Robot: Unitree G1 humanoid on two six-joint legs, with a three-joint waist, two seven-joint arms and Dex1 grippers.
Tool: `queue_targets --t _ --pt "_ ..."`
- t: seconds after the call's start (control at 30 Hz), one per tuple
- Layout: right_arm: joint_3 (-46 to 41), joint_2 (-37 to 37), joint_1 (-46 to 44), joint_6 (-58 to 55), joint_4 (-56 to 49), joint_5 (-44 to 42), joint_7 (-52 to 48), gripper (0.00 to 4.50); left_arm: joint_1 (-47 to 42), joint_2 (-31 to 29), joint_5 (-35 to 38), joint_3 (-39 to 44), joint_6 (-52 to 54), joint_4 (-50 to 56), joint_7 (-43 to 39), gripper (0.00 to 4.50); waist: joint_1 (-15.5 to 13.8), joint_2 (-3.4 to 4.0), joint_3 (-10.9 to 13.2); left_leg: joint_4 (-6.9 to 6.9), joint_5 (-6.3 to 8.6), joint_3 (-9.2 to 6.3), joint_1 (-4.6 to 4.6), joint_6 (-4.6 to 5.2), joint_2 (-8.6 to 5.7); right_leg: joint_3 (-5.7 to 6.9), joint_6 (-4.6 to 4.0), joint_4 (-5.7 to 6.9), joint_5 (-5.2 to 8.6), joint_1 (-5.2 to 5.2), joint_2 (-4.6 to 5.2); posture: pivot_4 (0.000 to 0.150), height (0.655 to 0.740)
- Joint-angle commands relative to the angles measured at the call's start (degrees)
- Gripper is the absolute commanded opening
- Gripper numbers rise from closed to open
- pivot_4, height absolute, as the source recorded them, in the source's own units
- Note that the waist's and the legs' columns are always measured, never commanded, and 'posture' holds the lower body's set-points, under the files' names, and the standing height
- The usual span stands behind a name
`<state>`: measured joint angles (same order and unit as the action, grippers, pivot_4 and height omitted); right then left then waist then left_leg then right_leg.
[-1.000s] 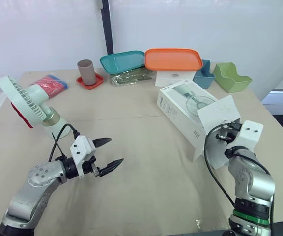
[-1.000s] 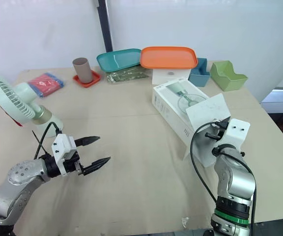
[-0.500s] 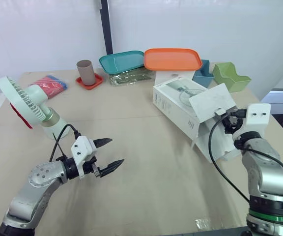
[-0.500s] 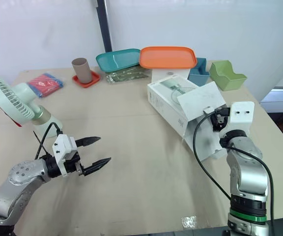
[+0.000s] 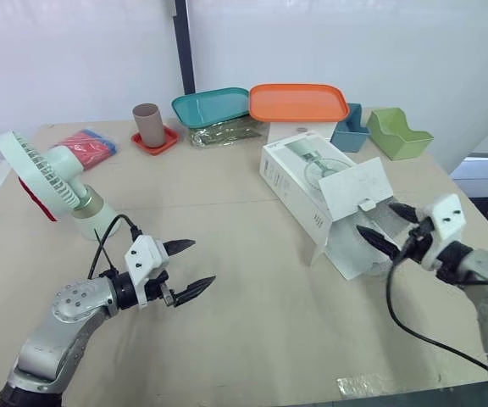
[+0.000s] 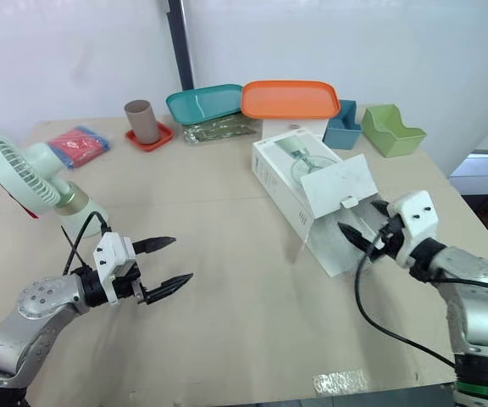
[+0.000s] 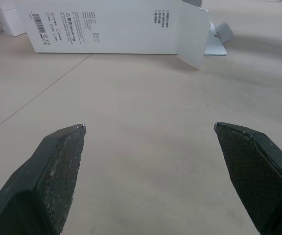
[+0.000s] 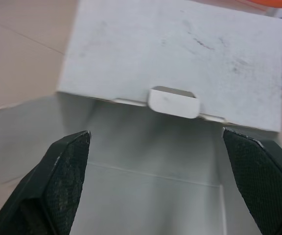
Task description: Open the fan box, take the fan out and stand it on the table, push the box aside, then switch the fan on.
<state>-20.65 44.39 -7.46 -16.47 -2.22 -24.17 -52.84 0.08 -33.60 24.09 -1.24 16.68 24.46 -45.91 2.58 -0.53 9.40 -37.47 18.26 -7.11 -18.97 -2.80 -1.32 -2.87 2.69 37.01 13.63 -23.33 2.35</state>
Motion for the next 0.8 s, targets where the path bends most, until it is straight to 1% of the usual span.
queue_targets --t 0.03,0.1,0.17,0.23,0.37,0.53,0.6,0.7,0.8 --pt "-1.8 2.4 -1.3 1.8 -0.8 -6.9 -10.6 4.4 -0.7 0.2 1.2 1.3 -0.1 0.7 -0.1 4.5 0.0 -0.01 0.0 0.0 0.0 0.03 0.0 0.01 0.01 -0.02 0.0 0.0 0.0 0.01 -0.01 0.15 0.74" --pt "0.1 3.1 -2.6 0.7 -2.1 -8.7 -13.9 4.4 -0.7 0.2 1.2 1.4 0.0 0.6 -0.2 4.5 0.0 -0.01 0.0 0.0 0.03 0.12 -0.01 0.05 0.06 -0.1 0.0 0.0 0.0 0.08 -0.07 0.15 0.74" --pt "2.4 2.1 -4.4 -2.3 -5.0 -11.6 -14.7 4.4 -0.7 0.1 1.3 1.5 0.2 0.5 -0.3 4.5 0.1 -0.01 0.0 0.0 0.03 0.23 0.0 0.06 0.09 -0.19 0.0 0.01 0.0 0.08 -0.09 0.15 0.74" --pt "6.2 0.6 -5.8 -4.2 -8.5 -12.8 -14.9 4.4 -0.6 0.4 1.8 1.7 0.6 0.4 0.2 4.5 0.1 -0.02 0.0 0.0 0.03 0.24 0.01 0.05 0.12 -0.2 -0.01 0.01 -0.01 0.07 -0.13 0.15 0.74" --pt "15.5 -4.1 -10.2 -3.8 -10.1 -10.1 -14.7 4.4 -1.0 2.2 2.6 2.6 2.0 0.2 2.6 4.5 0.0 -0.09 0.0 -0.05 0.03 0.2 0.12 0.04 0.15 -0.18 0.0 0.01 -0.02 0.02 -0.16 0.15 0.74" --pt "21.5 -8.7 -15.2 -3.5 -7.6 -8.1 -14.5 4.4 -0.2 5.5 2.8 4.2 3.6 1.5 8.2 4.5 -0.2 -0.12 0.1 -0.09 0.02 0.1 0.04 -0.03 0.06 -0.14 0.08 -0.03 -0.08 -0.05 -0.02 0.15 0.74" --pt "22.4 -10.4 -17.0 -4.1 -6.5 -8.4 -14.1 4.4 1.0 7.7 2.7 5.4 4.4 3.1 12.3 4.5 -0.6 -0.14 0.1 -0.1 0.03 0.04 0.03 -0.1 0.04 -0.08 0.08 -0.03 -0.08 -0.05 0.01 0.15 0.74" --pt "23.5 -12.7 -20.0 -3.4 -3.7 -7.6 -13.7 4.4 4.7 13.3 2.2 8.5 5.4 7.9 22.0 4.5 -0.5 -0.15 0.1 -0.1 0.04 -0.03 0.02 -0.18 0.05 -0.03 0.06 -0.05 -0.09 -0.05 0.03 0.15 0.74" --pt "25.0 -13.4 -21.1 0.3 -1.2 -4.7 -15.7 4.4 8.4 17.0 -1.0 9.9 6.0 12.3 29.3 4.5 -0.7 -0.17 0.1 -0.12 0.06 0.01 0.03 -0.23 0.09 0.02 0.01 -0.06 -0.15 -0.08 0.05 0.15 0.74"
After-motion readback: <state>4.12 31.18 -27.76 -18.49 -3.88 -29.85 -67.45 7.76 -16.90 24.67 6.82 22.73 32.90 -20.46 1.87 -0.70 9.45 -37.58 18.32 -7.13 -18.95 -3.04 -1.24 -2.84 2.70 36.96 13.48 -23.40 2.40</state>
